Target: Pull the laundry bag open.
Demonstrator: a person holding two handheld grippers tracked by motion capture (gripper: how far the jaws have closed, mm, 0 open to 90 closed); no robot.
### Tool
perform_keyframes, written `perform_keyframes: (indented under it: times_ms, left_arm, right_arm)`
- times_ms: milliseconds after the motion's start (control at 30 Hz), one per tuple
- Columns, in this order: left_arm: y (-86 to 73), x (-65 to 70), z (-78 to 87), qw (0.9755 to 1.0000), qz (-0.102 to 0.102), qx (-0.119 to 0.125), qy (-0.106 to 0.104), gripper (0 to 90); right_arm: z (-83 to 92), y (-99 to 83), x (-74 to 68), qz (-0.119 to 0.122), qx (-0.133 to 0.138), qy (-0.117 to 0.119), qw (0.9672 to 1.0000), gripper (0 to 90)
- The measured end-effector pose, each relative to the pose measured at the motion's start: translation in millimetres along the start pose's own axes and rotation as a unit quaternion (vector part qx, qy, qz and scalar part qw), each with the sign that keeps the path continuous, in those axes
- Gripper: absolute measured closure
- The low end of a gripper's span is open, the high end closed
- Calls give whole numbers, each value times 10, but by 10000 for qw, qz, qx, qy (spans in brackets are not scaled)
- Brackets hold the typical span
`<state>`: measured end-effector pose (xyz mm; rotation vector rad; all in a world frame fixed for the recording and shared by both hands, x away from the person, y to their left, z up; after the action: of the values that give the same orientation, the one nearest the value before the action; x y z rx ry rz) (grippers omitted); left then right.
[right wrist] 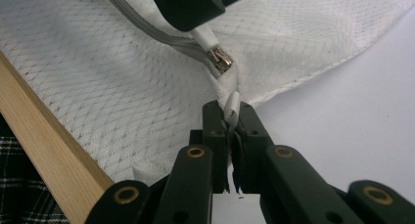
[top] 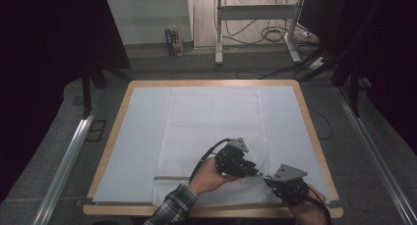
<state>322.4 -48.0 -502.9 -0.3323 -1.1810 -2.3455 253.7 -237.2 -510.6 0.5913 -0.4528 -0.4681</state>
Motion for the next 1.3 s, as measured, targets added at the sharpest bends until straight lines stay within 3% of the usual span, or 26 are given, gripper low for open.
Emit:
perform_keyframes:
  times_ms: [400, 733, 1033, 1300]
  left_arm:
    - [-13, 6, -11, 9986, 105, -304, -415, 797]
    - [-37, -21, -52, 9977, 198, -541, -369, 819]
    - [-45, -5, -71, 9979, 159, -555, -279, 850]
    - [-49, 2, -43, 9982, 126, -511, -285, 859]
  right_arm:
    - [-10, 4, -17, 148, -25, -53, 9999, 844]
    - [4, 13, -30, 251, 43, -92, 9996, 843]
    - [-18, 2, -25, 211, -40, -27, 9998, 834]
    - [-31, 0, 29, 16, 174, 84, 9998, 597]
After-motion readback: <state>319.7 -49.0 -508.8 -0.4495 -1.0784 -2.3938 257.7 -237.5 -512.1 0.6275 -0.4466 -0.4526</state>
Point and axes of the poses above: each handheld gripper's, and its own axes: z roughly backward along the jaws, y roughly out of its top, x roughly to its right, the point moved 2 cm from there along -z, roughly forward along the jaws, and after that the axes turned 7 degrees about z, right-handed, at the moved point
